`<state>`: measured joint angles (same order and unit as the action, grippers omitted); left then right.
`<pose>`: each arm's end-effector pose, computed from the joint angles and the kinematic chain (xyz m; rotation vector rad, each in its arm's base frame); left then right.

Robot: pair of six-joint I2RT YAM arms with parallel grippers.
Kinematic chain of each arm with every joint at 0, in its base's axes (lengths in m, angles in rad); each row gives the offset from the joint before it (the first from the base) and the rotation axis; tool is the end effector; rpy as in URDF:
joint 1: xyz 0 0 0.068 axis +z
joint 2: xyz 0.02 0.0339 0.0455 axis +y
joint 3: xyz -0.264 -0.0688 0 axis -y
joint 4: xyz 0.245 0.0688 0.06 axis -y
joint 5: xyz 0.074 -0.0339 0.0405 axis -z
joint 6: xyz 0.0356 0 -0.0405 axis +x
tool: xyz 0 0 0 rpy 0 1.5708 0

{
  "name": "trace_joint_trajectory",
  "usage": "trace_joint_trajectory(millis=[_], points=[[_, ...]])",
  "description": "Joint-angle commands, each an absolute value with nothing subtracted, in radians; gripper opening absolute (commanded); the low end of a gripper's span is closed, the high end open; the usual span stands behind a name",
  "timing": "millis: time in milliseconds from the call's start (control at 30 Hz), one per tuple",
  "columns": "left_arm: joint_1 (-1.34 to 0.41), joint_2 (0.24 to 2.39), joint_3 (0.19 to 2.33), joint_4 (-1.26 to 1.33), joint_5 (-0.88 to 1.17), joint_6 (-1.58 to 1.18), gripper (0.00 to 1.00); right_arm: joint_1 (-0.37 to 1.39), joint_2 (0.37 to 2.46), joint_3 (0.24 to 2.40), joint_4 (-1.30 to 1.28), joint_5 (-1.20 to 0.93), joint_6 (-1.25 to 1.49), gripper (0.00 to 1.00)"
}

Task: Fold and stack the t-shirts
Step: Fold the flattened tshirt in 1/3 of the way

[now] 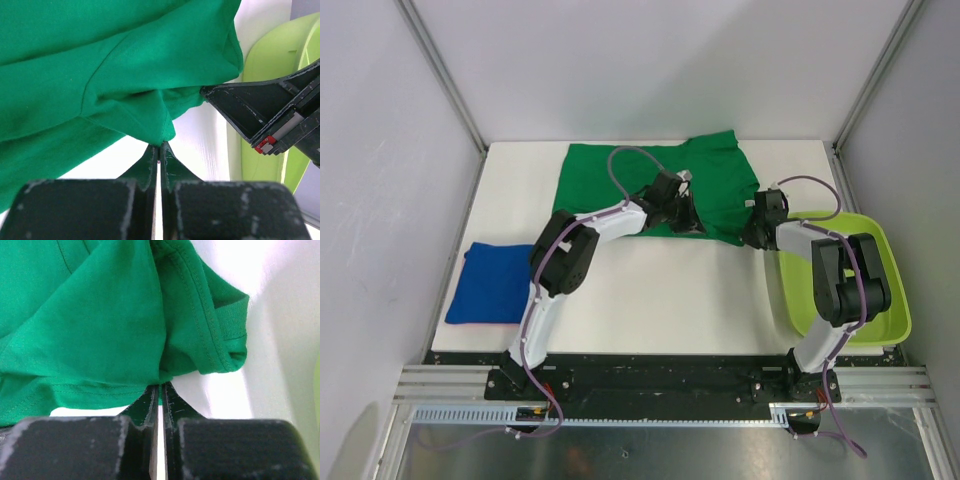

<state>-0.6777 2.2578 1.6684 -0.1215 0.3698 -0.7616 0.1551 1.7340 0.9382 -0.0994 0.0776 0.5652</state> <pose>0.3859 -0.3271 0.1614 0.1094 2.5071 -1.1074 0.3419 0.0507 0.1555 0.5369 2.4158 0.2164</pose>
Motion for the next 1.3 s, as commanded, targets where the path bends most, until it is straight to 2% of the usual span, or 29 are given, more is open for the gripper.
trace_joint_trajectory(millis=[0,367,900,1267], points=[[-0.669,2.265,1.728,-0.103,0.369,-0.762,0.0,0.147,1.701,0.981,-0.139,0.072,0.574,0.01],[-0.639,2.324,1.85,-0.104,0.366,-0.721,0.0,0.106,1.694,1.074,-0.161,0.012,0.605,0.0],[-0.621,2.461,1.999,-0.089,0.332,-0.786,0.0,0.066,1.891,1.219,-0.04,-0.072,0.674,0.0],[-0.613,2.517,2.058,-0.067,0.322,-0.83,0.04,0.047,1.993,1.325,0.015,-0.095,0.68,0.0]])
